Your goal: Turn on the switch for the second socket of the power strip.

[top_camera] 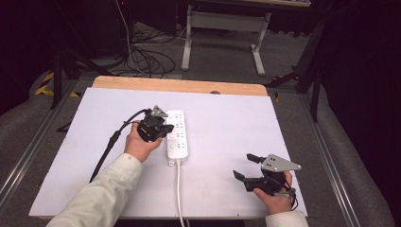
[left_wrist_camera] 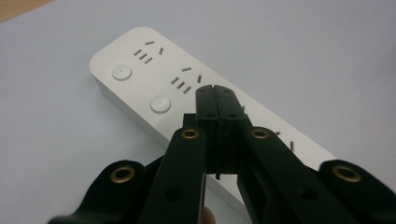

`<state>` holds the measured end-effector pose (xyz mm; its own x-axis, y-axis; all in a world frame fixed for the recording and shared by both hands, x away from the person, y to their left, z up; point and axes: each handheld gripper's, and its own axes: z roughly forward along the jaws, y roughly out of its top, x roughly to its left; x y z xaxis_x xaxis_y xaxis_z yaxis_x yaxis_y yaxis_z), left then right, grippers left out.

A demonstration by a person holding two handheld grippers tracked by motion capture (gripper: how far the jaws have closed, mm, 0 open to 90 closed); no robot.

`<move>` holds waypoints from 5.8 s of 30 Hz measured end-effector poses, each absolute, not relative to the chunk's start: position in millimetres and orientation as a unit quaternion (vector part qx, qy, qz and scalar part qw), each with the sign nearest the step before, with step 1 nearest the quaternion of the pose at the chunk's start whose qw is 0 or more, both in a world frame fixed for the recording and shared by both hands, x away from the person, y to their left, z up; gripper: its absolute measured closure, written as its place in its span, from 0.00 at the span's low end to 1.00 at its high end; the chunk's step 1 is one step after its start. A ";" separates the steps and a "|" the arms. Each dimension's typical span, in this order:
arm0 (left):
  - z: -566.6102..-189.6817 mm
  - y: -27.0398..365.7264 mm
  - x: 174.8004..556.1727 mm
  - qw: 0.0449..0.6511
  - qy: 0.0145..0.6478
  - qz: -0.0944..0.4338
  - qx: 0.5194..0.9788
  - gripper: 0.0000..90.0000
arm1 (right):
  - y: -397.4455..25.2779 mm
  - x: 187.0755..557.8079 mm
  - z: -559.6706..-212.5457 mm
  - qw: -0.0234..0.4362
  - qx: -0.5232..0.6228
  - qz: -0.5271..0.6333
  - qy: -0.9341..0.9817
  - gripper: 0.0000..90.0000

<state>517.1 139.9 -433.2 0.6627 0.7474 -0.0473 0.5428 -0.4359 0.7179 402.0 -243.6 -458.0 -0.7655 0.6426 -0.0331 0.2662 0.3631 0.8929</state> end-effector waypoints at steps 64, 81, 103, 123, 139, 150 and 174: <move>-450.5 122.7 523.6 0.288 0.375 0.156 0.867 1.00 | -242.6 401.6 -458.6 0.194 0.282 0.484 0.806 0.23; -425.5 125.1 513.1 0.319 0.361 0.164 0.861 1.00 | -243.6 402.4 -458.8 0.191 0.284 0.487 0.804 0.23; -401.7 133.1 498.8 0.349 0.356 0.159 0.852 1.00 | -243.6 401.9 -458.5 0.191 0.283 0.488 0.803 0.23; -373.4 149.1 465.6 0.415 0.329 0.189 0.827 0.42 | -244.1 400.3 -458.4 0.192 0.283 0.487 0.804 0.23; -367.1 190.7 428.3 0.467 0.334 0.191 0.796 0.24 | -243.2 400.0 -458.3 0.192 0.283 0.487 0.804 0.23; -387.3 218.4 398.9 0.472 0.323 0.228 0.788 0.19 | -242.8 400.0 -458.5 0.190 0.284 0.489 0.803 0.23; -450.5 285.4 370.6 0.510 0.355 0.221 0.752 0.12 | -244.1 400.9 -459.0 0.180 0.285 0.493 0.802 0.23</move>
<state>370.6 285.4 -450.5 0.6497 0.7596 -0.0298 0.3092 -0.2283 0.9232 400.9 -244.1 -459.0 -0.7726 0.6348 -0.0075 0.2793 0.3506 0.8939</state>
